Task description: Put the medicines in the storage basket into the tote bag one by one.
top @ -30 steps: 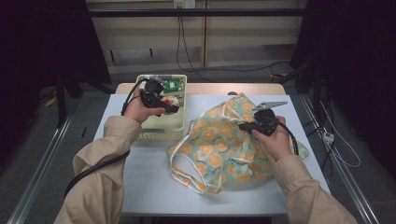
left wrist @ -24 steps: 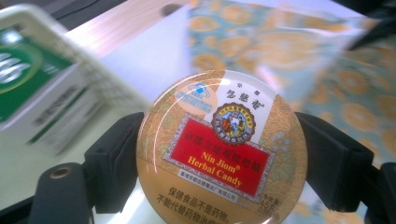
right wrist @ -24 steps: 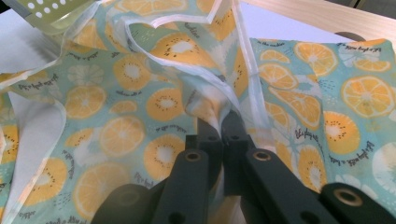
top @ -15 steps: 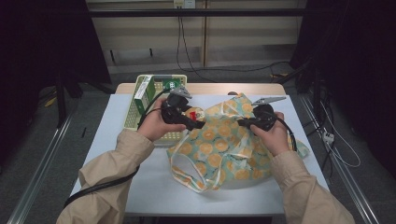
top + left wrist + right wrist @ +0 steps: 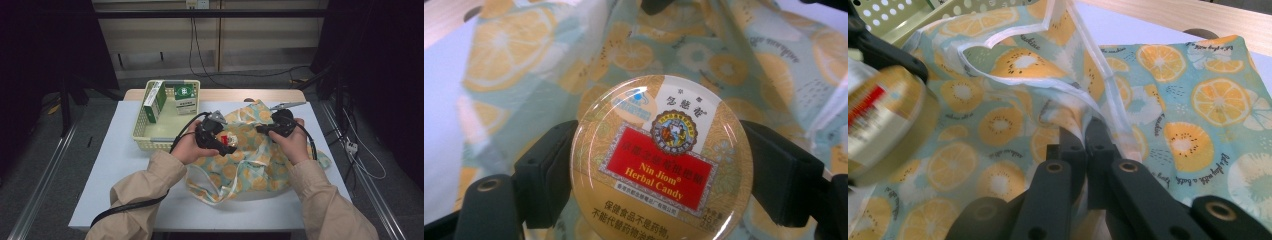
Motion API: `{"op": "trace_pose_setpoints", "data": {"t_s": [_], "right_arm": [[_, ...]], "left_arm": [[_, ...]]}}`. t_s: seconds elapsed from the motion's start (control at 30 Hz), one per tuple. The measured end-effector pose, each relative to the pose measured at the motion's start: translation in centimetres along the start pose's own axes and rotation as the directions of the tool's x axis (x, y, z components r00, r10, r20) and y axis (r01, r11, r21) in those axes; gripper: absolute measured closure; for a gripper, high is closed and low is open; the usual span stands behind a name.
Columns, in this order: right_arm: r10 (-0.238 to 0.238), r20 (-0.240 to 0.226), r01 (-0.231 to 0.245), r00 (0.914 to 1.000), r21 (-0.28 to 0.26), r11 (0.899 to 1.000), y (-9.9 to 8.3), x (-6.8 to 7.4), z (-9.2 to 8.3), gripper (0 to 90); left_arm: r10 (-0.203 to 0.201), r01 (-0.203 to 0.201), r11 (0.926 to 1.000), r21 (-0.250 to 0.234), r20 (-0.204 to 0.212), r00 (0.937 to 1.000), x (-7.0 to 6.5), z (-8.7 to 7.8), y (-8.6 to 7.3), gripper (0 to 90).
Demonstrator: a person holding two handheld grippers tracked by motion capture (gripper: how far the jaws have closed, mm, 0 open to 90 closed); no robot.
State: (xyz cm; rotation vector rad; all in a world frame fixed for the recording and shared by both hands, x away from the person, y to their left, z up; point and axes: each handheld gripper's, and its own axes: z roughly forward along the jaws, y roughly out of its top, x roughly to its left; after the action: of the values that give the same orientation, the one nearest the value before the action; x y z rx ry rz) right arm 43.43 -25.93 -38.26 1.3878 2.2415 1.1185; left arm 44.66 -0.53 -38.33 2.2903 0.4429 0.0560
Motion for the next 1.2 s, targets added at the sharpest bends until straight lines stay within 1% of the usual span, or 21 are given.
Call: {"op": "trace_pose_setpoints", "data": {"t_s": [0.1, 0.23, 0.27, 0.33, 0.4, 0.43, 0.47, 0.57, 0.6, 0.63, 0.67, 0.7, 0.73, 0.77, 0.9, 0.93, 1.0, 1.03, 1.1, 1.13, 1.2], "right_arm": [[0.002, -0.003, -0.002, 1.0, -0.004, 1.0, 0.0, 0.0, 0.1, 89.4], [-0.004, -0.005, 0.004, 1.0, -0.001, 1.0, 0.0, 0.1, 0.3, 89.4], [-0.002, -0.007, 0.002, 1.0, -0.003, 1.0, 0.0, 0.2, 0.3, 89.4], [0.004, -0.008, -0.004, 1.0, 0.0, 1.0, 0.0, 0.3, 0.4, 89.4], [-0.001, -0.009, 0.001, 1.0, 0.002, 1.0, 0.0, 0.4, 0.5, 89.3], [-0.001, -0.012, 0.001, 0.9999, 0.001, 1.0, 0.0, 0.4, 0.5, 89.3], [-0.001, -0.014, 0.001, 0.9999, 0.001, 1.0, 0.0, 0.5, 0.6, 89.3], [0.0, -0.014, 0.0, 0.9999, 0.004, 1.0, 0.0, 0.5, 0.7, 89.3], [0.002, -0.015, -0.001, 0.9999, 0.007, 1.0, 0.0, 0.6, 0.8, 89.3], [-0.004, -0.016, 0.004, 0.9999, 0.005, 1.0, 0.0, 0.6, 0.8, 89.4], [-0.003, -0.017, 0.003, 0.9999, 0.005, 1.0, 0.0, 0.6, 0.8, 89.4], [-0.001, -0.017, 0.001, 0.9999, 0.01, 1.0, 0.0, 0.6, 0.9, 89.4], [0.0, -0.017, 0.0, 0.9999, 0.008, 1.0, 0.0, 0.6, 0.9, 89.4], [0.002, -0.02, -0.002, 0.9998, 0.008, 1.0, 0.0, 0.6, 0.9, 89.3], [0.007, -0.022, -0.006, 0.9997, 0.007, 1.0, 0.0, 0.7, 1.0, 89.3], [0.008, -0.025, -0.008, 0.9997, 0.007, 1.0, 0.0, 0.7, 1.0, 89.3], [0.005, -0.023, -0.005, 0.9997, 0.007, 1.0, 0.0, 0.7, 1.0, 89.3], [0.008, -0.025, -0.007, 0.9997, 0.009, 1.0, 0.0, 0.7, 1.0, 89.3], [0.004, -0.026, -0.004, 0.9997, 0.004, 1.0, 0.0, 0.7, 0.9, 89.3], [0.005, -0.026, -0.005, 0.9997, 0.004, 1.0, 0.0, 0.7, 0.9, 89.3], [0.01, -0.027, -0.01, 0.9996, 0.004, 1.0, -0.1, 0.7, 0.9, 89.3]], "left_arm": [[-0.005, 0.005, 1.0, 0.001, 0.009, 0.9999, 0.0, 1.4, 0.0, 20.6], [-0.007, 0.007, 0.9998, 0.02, 0.005, 1.0, 0.2, 3.0, -0.2, 20.6], [-0.008, 0.008, 0.9994, 0.034, -0.002, 1.0, 0.3, 3.3, -0.2, 20.7], [-0.02, 0.02, 0.9995, 0.025, -0.005, 0.9998, 0.6, 4.1, -0.3, 20.7], [-0.017, 0.018, 0.9993, 0.032, -0.019, 0.9997, 1.0, 4.8, -0.3, 20.7], [-0.021, 0.024, 0.9985, 0.049, -0.059, 0.998, 1.0, 5.1, -0.3, 20.6], [-0.03, 0.031, 0.999, 0.033, -0.024, 0.9992, 1.3, 5.4, -0.3, 20.7], [-0.044, 0.045, 0.9984, 0.035, -0.031, 0.9986, 1.7, 6.3, -0.2, 20.6], [-0.028, 0.03, 0.9984, 0.048, -0.036, 0.999, 2.0, 6.5, -0.1, 20.6], [-0.041, 0.044, 0.9979, 0.047, -0.066, 0.997, 1.9, 6.7, 0.0, 20.6], [-0.048, 0.05, 0.9979, 0.04, -0.043, 0.9979, 2.2, 7.0, 0.0, 20.6], [-0.049, 0.051, 0.9977, 0.044, -0.043, 0.9979, 2.3, 7.1, 0.1, 20.6], [-0.043, 0.046, 0.9981, 0.042, -0.055, 0.9976, 2.4, 7.3, 0.2, 20.6], [-0.054, 0.056, 0.9978, 0.035, -0.052, 0.9972, 2.5, 7.5, 0.3, 20.6], [-0.064, 0.064, 0.9979, 0.004, -0.084, 0.9944, 2.9, 7.9, 0.8, 20.6], [-0.059, 0.059, 0.9982, -0.005, -0.084, 0.9947, 3.0, 8.0, 0.8, 20.5], [-0.077, 0.076, 0.997, -0.012, -0.068, 0.9948, 3.1, 8.3, 0.7, 20.0], [-0.076, 0.075, 0.9971, -0.011, -0.067, 0.9949, 3.0, 8.3, 0.6, 18.8], [-0.068, 0.069, 0.9976, 0.004, -0.065, 0.9956, 2.8, 8.1, 0.5, 15.3], [-0.068, 0.069, 0.9976, 0.003, -0.052, 0.9963, 2.7, 8.0, 0.5, 14.4], [-0.051, 0.052, 0.9986, 0.011, -0.046, 0.9976, 2.4, 7.3, 0.4, 13.2]]}}
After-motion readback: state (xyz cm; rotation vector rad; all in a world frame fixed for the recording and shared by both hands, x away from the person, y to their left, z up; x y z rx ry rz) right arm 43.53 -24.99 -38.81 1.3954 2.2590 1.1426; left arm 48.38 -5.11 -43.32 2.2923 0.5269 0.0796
